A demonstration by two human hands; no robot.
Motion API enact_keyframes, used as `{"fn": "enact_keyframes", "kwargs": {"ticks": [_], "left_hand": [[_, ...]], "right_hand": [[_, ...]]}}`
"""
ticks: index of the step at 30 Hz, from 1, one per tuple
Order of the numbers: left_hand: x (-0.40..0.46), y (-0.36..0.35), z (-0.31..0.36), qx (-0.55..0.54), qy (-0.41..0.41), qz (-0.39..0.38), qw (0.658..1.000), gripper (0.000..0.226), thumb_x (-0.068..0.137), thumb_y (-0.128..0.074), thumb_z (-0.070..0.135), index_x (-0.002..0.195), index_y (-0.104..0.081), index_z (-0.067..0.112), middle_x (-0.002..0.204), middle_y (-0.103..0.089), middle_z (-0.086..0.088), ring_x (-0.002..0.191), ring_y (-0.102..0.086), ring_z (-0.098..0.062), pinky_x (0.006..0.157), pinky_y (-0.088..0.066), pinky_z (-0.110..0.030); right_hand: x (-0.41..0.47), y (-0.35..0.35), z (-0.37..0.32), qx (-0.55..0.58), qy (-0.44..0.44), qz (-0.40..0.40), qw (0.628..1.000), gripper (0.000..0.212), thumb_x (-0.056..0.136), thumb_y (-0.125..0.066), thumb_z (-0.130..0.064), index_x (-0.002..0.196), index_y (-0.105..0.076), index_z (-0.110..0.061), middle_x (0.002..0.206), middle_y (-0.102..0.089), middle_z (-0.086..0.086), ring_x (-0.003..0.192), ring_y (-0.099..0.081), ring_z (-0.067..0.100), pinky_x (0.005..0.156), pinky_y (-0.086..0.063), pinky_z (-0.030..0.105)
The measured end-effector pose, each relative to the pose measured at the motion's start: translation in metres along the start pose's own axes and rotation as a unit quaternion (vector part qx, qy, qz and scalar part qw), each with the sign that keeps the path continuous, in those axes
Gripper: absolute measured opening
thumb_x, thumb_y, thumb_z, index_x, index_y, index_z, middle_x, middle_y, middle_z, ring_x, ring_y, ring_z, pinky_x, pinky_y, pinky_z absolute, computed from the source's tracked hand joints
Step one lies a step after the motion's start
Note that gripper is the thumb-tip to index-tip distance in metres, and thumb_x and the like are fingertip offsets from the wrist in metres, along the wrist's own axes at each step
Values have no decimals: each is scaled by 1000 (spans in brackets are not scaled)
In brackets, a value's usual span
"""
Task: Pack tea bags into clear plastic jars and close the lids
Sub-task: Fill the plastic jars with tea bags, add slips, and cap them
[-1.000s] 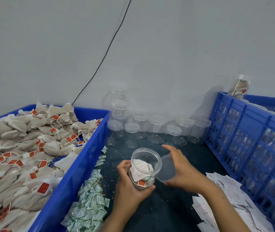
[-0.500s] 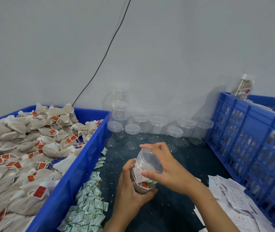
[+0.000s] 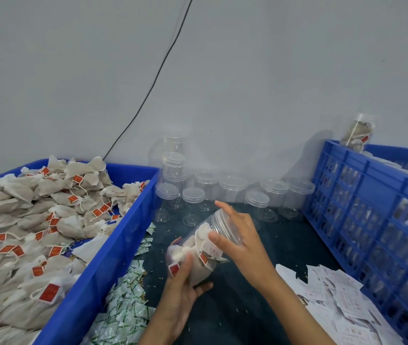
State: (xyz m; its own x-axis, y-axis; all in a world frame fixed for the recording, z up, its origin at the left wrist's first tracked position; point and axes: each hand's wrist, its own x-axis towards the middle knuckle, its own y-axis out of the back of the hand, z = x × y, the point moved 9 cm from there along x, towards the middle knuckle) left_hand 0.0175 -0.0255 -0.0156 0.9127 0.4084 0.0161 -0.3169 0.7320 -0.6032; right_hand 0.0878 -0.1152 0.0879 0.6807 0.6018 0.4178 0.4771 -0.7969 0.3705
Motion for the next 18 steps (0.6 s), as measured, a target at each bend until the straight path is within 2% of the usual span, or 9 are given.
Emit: {"fn": "enact_keyframes", "kwargs": {"ticks": [2, 3, 4, 7, 11, 13, 15, 17, 18], "left_hand": [[-3, 0, -2, 33, 21, 0, 999, 86, 64, -69, 64, 135, -49, 19, 113, -69, -14, 87, -65, -22, 58, -50, -30], [-4, -2, -4, 36, 34, -14, 999, 76, 72, -57, 60, 131, -52, 14, 105, -70, -14, 79, -63, -21, 55, -47, -29], [-6, -5, -7, 31, 52, -29, 998, 71, 75, -50, 58, 127, -56, 10, 97, -69, -14, 71, -60, -20, 51, -46, -28], [-10, -17, -15, -15, 129, -83, 988, 73, 74, -50, 65, 116, -67, 8, 89, -62, -17, 60, -55, -21, 43, -46, -27], [-13, -23, -22, -35, 189, -124, 974, 76, 73, -46, 71, 110, -72, 9, 87, -58, -17, 57, -53, -22, 43, -48, -27], [-11, -23, -22, -49, 166, -98, 980, 74, 73, -53, 62, 117, -66, 5, 91, -62, -19, 63, -56, -24, 50, -51, -30], [-3, -15, -12, -47, 80, -52, 994, 64, 77, -56, 43, 131, -52, 8, 102, -68, -19, 76, -63, -27, 63, -54, -32], [0, -5, 4, -20, -18, -8, 1000, 60, 78, -60, 18, 135, -42, 22, 117, -68, -13, 96, -67, -28, 75, -57, -36], [1, -2, 9, -12, -43, 6, 999, 63, 75, -64, 9, 132, -42, 27, 119, -68, -10, 100, -68, -26, 77, -59, -38]], "right_hand": [[-1, -2, -4, -8, 20, -9, 1000, 74, 69, -50, -82, 136, -41, -53, 119, -41, -12, 110, -42, -17, 83, -32, -5], [-1, -1, -8, -20, 33, -11, 999, 73, 69, -46, -85, 136, -41, -54, 118, -42, -12, 111, -44, -12, 85, -33, -2], [-1, 1, -13, -35, 50, -16, 998, 66, 73, -46, -82, 133, -43, -55, 116, -43, -12, 112, -46, -6, 88, -35, 3], [-2, 6, -28, -66, 105, -55, 991, 47, 82, -53, -57, 129, -52, -53, 115, -45, -11, 115, -48, 9, 93, -39, 13], [-6, 5, -32, -65, 116, -135, 982, 47, 80, -59, -49, 127, -56, -50, 119, -44, -12, 120, -45, 11, 97, -36, 12], [-2, 7, -27, -59, 91, -109, 988, 44, 81, -58, -49, 125, -55, -53, 117, -45, -13, 118, -46, 7, 94, -36, 8], [1, 9, -16, -51, 42, -48, 997, 36, 85, -55, -50, 121, -54, -57, 112, -49, -10, 110, -50, 2, 91, -38, 9], [2, 9, 0, -75, -29, 6, 997, 23, 92, -46, -56, 113, -56, -55, 111, -56, -6, 104, -54, 4, 97, -42, 23], [3, 6, 6, -82, -58, 2, 995, 28, 91, -41, -62, 112, -55, -51, 116, -57, -5, 106, -53, 5, 100, -41, 29]]}}
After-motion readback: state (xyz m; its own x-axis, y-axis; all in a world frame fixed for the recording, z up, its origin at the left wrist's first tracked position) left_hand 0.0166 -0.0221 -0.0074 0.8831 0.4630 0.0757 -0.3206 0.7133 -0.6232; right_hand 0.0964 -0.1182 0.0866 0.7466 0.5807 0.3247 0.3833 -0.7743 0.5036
